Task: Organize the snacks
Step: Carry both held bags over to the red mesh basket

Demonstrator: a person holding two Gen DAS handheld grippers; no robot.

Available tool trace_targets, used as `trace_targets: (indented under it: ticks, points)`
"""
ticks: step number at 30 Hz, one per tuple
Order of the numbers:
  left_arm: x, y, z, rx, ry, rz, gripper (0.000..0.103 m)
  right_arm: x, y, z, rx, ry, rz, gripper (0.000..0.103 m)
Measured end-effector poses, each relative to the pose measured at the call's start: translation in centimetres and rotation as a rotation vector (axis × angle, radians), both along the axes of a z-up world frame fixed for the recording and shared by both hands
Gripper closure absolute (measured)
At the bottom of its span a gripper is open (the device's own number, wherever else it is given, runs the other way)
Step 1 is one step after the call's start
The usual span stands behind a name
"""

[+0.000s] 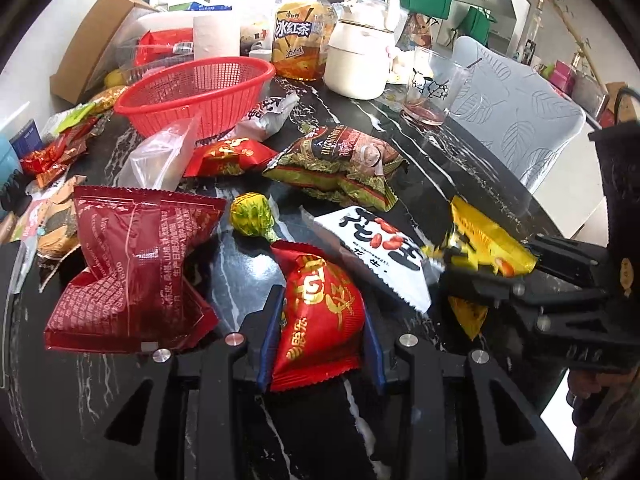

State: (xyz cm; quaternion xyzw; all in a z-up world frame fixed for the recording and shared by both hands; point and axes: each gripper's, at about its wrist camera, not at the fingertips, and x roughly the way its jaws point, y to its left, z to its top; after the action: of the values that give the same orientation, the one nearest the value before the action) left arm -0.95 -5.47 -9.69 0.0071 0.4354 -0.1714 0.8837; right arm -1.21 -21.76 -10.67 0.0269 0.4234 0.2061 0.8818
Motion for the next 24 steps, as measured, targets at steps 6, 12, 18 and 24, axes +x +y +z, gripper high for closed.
trace_targets:
  ticks: [6,12,18,24]
  points:
    - [-0.4,0.3,0.1,-0.019,0.009,0.002,0.069,-0.4,0.1,0.1,0.004,-0.015,-0.005,0.062]
    - [-1.0,0.9,0.8,-0.058,0.014,0.007,0.069,-0.7,-0.4,0.3,0.021,-0.005,-0.031,0.063]
    - [-1.8,1.2,2.5,-0.065,-0.028,0.01,0.069,-1.6,-0.3,1.7,0.022,-0.037,-0.034,0.063]
    - [-2.3,1.6,4.5,-0.076,-0.075,0.015,0.069,-2.1,-0.2,3.2,0.03,-0.06,-0.038,0.063]
